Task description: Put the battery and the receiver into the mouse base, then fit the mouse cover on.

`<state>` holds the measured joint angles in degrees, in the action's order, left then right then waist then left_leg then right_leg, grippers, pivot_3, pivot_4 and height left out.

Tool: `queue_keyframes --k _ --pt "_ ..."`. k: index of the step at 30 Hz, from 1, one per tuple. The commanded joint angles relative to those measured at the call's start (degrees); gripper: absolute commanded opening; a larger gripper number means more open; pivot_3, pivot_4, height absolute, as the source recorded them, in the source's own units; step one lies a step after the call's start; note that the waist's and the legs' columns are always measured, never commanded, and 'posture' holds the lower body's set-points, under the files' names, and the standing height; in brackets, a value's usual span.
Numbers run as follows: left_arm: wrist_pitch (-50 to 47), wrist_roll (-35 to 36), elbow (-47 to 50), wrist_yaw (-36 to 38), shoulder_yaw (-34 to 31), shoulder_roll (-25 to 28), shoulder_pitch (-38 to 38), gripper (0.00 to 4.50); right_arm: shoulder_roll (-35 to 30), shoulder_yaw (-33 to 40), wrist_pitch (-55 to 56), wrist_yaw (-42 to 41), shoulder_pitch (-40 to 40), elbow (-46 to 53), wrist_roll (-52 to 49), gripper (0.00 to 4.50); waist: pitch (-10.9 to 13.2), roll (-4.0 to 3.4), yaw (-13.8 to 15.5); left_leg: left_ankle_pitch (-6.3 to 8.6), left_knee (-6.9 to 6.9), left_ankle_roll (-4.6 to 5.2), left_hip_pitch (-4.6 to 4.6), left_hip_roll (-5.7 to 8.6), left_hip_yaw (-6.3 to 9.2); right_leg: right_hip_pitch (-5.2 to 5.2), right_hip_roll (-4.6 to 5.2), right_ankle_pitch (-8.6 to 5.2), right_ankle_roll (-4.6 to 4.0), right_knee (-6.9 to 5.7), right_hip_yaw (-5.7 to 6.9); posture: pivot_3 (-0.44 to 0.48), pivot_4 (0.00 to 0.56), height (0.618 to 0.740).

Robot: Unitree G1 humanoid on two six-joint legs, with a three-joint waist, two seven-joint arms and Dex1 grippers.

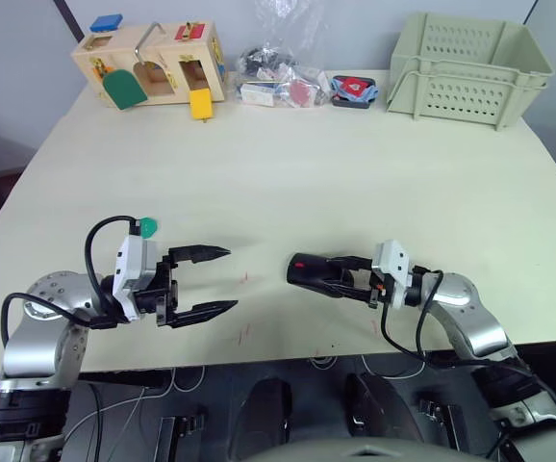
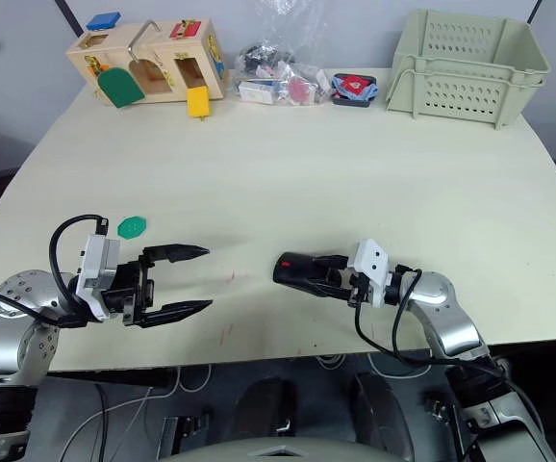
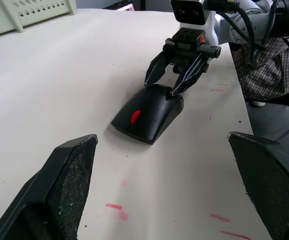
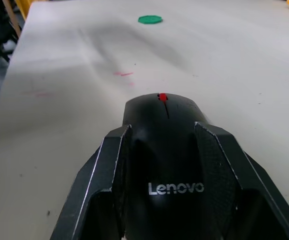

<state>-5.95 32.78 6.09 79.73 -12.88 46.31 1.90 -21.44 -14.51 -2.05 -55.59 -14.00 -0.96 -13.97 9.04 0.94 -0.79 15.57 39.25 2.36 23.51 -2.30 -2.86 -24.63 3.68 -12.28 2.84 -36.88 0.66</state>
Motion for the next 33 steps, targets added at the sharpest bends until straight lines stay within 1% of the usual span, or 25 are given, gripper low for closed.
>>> queue_keyframes --k 1,5,10,14,18,23,27,28,29,32,33 --pt "0.42 0.44 1.35 -0.38 -1.06 0.25 -0.70 4.50 0.08 0.09 0.83 -0.18 1.29 -0.46 0.10 2.06 0.00 0.01 0.01 0.00 0.00 0.00 0.00 0.00 0.00 0.00 0.00 0.00 0.00 0.00 0.00 0.000 0.150 0.740" --pt "0.70 0.25 0.81 -2.34 -2.24 -0.35 -1.91 4.50 -1.17 4.05 2.88 -0.67 2.06 2.86 -2.89 2.06 0.01 -0.01 0.18 0.00 0.00 0.00 0.02 0.00 0.01 0.00 0.01 0.00 0.00 0.00 -0.01 0.000 0.150 0.740" --pt "0.74 0.41 0.39 -5.61 -4.50 -1.10 -4.54 4.50 -4.32 9.61 4.14 -0.72 4.90 6.09 -6.12 2.06 0.01 -0.01 0.34 0.00 0.02 0.00 0.06 0.01 0.04 -0.01 0.05 0.01 0.01 0.01 -0.01 0.000 0.150 0.740" --pt "1.38 -0.60 -0.63 -8.89 -7.04 -2.24 -8.41 4.50 -8.06 15.73 3.05 -0.71 9.88 8.07 -8.97 2.06 0.02 -0.03 0.32 0.00 -0.01 0.00 0.03 0.01 0.02 -0.01 0.04 0.00 0.00 0.01 -0.03 0.000 0.150 0.740" --pt "1.66 -1.42 -1.95 -12.85 -9.85 -3.72 -11.13 4.50 -11.00 21.84 3.99 -1.61 15.71 7.44 -11.57 2.06 0.00 0.01 0.53 0.00 0.02 0.00 0.07 0.02 -0.03 0.00 0.07 0.01 0.02 0.07 -0.03 0.000 0.150 0.740" --pt "1.01 -2.14 -2.55 -17.87 -12.47 -5.58 -13.85 4.50 -12.18 29.21 4.96 -2.60 21.97 5.79 -14.73 2.06 0.00 0.01 0.66 0.00 0.00 0.00 0.01 0.02 -0.01 0.04 0.06 0.01 0.01 0.05 -0.02 0.000 0.150 0.740" --pt "0.49 -1.90 -3.07 -20.09 -14.01 -6.63 -15.98 4.50 -12.82 33.84 5.66 -3.38 25.59 4.19 -16.33 2.06 -0.01 0.01 0.67 0.01 0.00 0.00 -0.01 0.02 -0.01 0.05 0.06 0.00 0.01 0.05 -0.04 0.000 0.150 0.740" --pt "0.71 -2.11 -3.31 -20.64 -14.30 -6.86 -16.43 4.50 -12.95 34.72 5.70 -3.60 26.27 3.82 -16.61 2.60 -0.01 0.01 0.66 0.01 0.00 0.00 -0.01 0.01 -0.02 0.05 0.06 0.00 0.01 0.05 -0.04 0.000 0.150 0.740" --pt "0.71 -2.49 -3.74 -21.57 -14.66 -7.13 -17.07 4.50 -13.11 35.99 5.65 -4.12 27.17 3.17 -17.39 2.89 -0.01 0.01 0.66 0.01 0.00 0.01 -0.02 0.01 -0.01 0.05 0.06 0.00 0.01 0.04 -0.05 0.000 0.150 0.740" --pt "1.31 -3.46 -4.32 -23.43 -15.22 -7.72 -18.59 4.50 -13.43 38.83 5.52 -5.76 29.07 1.09 -19.02 4.37 -0.02 0.02 0.67 0.01 0.00 0.01 -0.03 0.02 -0.01 0.05 0.06 -0.01 -0.01 0.05 -0.06 0.000 0.150 0.740" --pt "1.73 -4.02 -4.43 -23.87 -15.10 -7.80 -18.86 4.50 -13.38 39.34 5.44 -6.23 29.44 0.50 -19.40 4.44 -0.02 0.02 0.70 0.01 0.00 0.01 -0.04 0.01 -0.01 0.06 0.06 -0.04 -0.06 0.05 -0.07 0.000 0.150 0.740"
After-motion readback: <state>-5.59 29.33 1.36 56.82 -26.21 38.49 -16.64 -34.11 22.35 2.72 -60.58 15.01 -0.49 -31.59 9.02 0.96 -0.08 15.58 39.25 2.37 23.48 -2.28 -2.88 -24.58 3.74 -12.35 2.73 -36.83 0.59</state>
